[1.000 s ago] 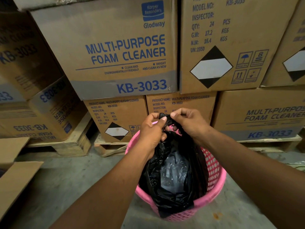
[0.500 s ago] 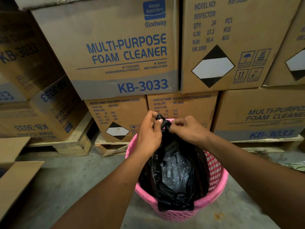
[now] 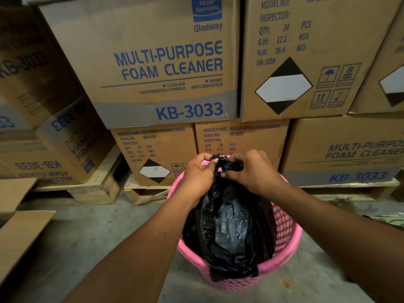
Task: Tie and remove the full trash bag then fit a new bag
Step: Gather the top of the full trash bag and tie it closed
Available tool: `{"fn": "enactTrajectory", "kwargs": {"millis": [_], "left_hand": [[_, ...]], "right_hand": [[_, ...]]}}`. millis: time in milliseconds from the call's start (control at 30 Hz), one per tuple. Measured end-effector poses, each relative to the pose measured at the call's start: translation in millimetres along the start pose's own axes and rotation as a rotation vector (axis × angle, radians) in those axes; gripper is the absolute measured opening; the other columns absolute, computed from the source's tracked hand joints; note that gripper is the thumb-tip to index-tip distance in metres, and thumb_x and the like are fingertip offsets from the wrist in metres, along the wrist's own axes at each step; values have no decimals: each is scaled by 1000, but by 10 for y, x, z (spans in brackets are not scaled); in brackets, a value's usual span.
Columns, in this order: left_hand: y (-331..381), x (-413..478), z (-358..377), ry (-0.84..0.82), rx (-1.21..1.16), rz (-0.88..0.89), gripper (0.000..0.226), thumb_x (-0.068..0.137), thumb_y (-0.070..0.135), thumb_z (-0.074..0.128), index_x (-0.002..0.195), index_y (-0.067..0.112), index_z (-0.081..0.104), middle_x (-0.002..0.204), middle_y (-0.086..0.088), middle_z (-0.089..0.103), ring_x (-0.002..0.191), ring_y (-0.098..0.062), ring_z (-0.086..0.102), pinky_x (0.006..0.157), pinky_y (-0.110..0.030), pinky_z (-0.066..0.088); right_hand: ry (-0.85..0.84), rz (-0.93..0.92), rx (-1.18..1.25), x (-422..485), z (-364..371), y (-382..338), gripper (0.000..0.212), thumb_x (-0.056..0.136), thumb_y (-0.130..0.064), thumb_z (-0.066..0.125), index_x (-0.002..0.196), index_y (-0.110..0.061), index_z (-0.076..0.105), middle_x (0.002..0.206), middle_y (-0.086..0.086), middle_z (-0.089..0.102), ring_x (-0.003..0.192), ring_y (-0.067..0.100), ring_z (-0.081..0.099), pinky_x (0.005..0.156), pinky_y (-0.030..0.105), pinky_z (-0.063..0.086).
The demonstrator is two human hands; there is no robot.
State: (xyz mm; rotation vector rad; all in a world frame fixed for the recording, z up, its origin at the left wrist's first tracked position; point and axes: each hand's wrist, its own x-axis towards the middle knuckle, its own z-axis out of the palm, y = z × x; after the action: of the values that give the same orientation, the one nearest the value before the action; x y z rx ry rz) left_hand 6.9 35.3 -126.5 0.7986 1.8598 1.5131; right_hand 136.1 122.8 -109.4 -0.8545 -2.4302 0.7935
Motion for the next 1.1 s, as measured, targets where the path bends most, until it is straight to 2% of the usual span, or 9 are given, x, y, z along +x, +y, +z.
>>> {"fn": "enactTrajectory", "kwargs": {"millis": [100,233,367,500,633,767,900,1000,1100], "left_hand": [[24,-19,-2,-17,2,-31,17,101,21,56,103,9,67,78,-13,64,54,-18,50,43,-19,39],[11,3,-8,3,5,-38,15,99,24,58,97,13,68,77,-12,64,60,-19,53,50,-23,39],[10,17,-29,28,-16,-33,12,99,22,59,90,16,65,58,1,64,36,-4,51,38,-12,37],[4,42,-13,72,33,-5,15,98,24,61,84,20,63,66,0,65,52,-11,55,43,-15,40],[14,33,-2,80,60,-16,16,97,28,61,83,21,65,71,-2,65,60,-15,55,50,-20,41],[13,34,-1,92,71,-44,15,97,28,61,86,19,66,75,-4,69,66,-20,60,63,-28,45],[40,72,-26,182,163,-57,11,98,22,58,90,17,65,82,-1,71,72,-19,62,65,-28,44],[-33,77,-168,271,276,-110,11,99,22,56,92,19,64,89,0,69,78,-15,62,69,-29,48],[-150,76,-297,305,419,-134,18,96,25,58,78,22,59,86,-5,70,78,-23,64,79,-36,53]], "right_hand": [[59,-123,-91,-26,-8,16,15,83,-38,74,89,-24,73,81,0,70,80,21,64,66,28,43],[62,-274,-269,-42,-2,36,25,91,-42,61,95,-20,72,86,6,72,79,28,64,64,34,45],[81,-351,-312,-11,34,104,24,93,-34,60,101,-13,71,92,5,60,90,26,58,71,31,38],[131,-346,-240,-20,52,50,40,90,-20,62,130,-17,58,102,7,64,97,26,57,79,36,43],[178,-424,-273,-59,33,13,20,88,-18,64,107,-16,62,92,4,72,82,28,66,66,29,34],[160,-327,-266,-49,22,86,10,91,-26,61,100,-21,63,85,3,74,78,30,67,65,32,40],[111,-146,-129,15,-6,171,2,90,-25,61,90,-23,61,81,2,73,80,30,67,72,40,51],[39,3,-144,-7,-138,354,11,93,-22,60,85,-15,65,84,8,73,82,30,66,72,38,50],[-71,119,-150,-63,-286,556,18,95,-23,59,81,-13,62,78,8,71,72,27,64,61,32,48]]}}
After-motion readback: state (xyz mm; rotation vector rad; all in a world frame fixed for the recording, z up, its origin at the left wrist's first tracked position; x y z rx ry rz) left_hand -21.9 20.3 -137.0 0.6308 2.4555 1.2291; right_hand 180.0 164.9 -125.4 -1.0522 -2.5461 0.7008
